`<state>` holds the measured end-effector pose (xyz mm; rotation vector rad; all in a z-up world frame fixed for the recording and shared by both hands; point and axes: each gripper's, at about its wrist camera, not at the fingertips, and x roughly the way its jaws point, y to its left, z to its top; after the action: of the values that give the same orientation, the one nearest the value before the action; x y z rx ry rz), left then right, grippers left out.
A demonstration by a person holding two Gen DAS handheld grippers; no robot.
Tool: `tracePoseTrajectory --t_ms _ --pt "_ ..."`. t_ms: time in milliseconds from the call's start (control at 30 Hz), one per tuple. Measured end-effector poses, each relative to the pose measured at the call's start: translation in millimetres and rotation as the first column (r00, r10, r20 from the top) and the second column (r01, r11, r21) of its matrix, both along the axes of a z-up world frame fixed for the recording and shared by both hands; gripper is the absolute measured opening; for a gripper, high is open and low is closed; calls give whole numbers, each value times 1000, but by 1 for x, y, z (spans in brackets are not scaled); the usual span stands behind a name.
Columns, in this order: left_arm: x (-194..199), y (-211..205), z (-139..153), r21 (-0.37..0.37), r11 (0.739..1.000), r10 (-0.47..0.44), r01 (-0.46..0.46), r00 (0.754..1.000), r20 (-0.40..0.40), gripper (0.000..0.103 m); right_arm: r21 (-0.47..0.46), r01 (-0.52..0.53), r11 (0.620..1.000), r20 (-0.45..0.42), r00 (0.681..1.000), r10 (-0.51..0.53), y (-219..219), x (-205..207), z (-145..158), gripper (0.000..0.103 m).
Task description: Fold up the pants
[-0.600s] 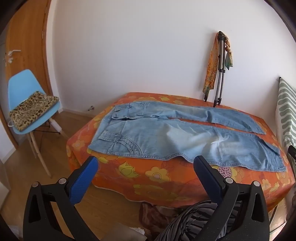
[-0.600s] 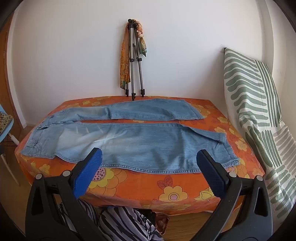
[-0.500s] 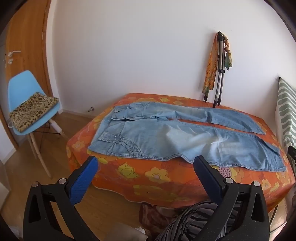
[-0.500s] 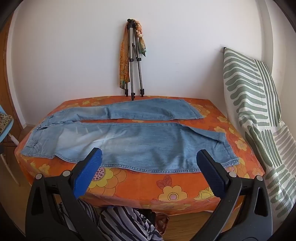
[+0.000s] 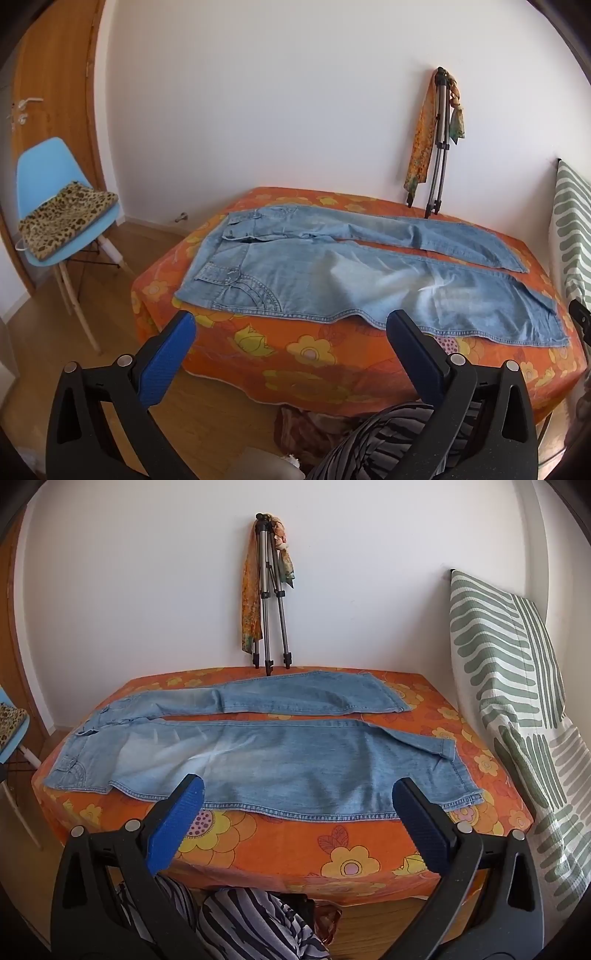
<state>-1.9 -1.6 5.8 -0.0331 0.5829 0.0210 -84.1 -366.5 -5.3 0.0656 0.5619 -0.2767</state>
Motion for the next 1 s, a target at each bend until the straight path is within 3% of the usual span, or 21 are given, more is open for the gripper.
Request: tracePoseTrajectory --t_ms 1000 --pt "1 -2 2 1 1000 -2 2 1000 7 103 5 1 1000 0 1000 -1 0 1 1 103"
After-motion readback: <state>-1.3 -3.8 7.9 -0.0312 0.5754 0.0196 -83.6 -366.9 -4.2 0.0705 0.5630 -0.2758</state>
